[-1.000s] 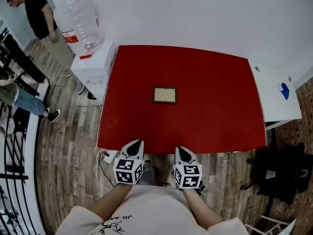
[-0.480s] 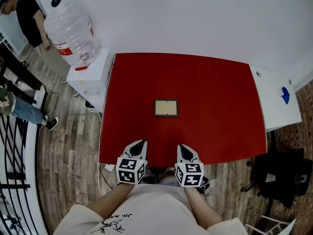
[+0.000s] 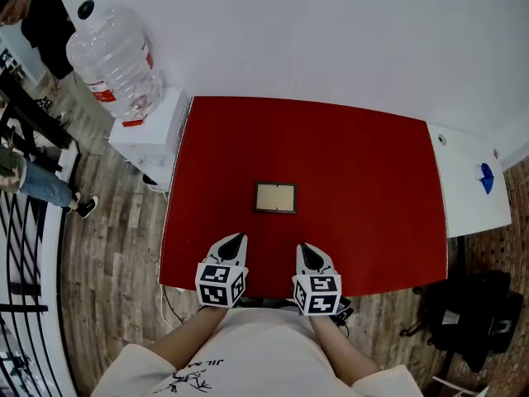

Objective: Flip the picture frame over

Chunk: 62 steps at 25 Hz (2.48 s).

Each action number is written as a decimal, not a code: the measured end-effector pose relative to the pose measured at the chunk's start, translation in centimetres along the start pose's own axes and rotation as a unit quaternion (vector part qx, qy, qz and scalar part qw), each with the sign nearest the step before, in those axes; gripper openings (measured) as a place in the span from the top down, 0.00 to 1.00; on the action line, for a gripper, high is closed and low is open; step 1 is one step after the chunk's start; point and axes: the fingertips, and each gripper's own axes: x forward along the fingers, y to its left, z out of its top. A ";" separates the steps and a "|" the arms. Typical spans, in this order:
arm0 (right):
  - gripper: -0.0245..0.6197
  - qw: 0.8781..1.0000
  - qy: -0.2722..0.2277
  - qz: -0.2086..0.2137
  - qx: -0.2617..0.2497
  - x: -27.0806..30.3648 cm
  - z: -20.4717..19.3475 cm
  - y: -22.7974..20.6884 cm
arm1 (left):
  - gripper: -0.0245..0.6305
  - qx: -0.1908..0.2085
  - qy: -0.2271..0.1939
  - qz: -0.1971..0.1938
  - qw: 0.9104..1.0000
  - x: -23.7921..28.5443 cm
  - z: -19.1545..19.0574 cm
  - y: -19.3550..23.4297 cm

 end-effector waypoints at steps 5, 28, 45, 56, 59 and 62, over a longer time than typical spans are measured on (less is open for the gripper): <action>0.95 1.000 0.004 0.005 0.000 1.7 1.1 -0.9 | 0.95 -0.007 0.005 0.009 1.000 1.3 0.3 0.6; 0.95 1.000 0.028 -0.007 0.000 14.4 2.2 -0.1 | 0.95 0.008 0.043 0.028 0.999 8.6 -1.9 8.0; 0.81 0.994 0.110 -0.025 0.014 25.2 -0.8 3.5 | 0.95 -0.027 0.059 0.040 0.997 9.3 -4.5 11.8; 0.82 0.983 0.176 -0.055 0.001 28.1 -2.9 4.9 | 0.95 -0.037 0.067 0.044 0.996 8.9 -5.7 13.3; 0.82 0.980 0.185 -0.069 -0.008 28.1 -3.4 4.6 | 0.95 -0.042 0.068 0.041 0.996 8.9 -5.8 13.3; 0.86 0.981 0.179 -0.079 -0.010 28.2 -3.2 4.9 | 0.95 -0.044 0.069 0.044 0.996 8.5 -5.8 13.8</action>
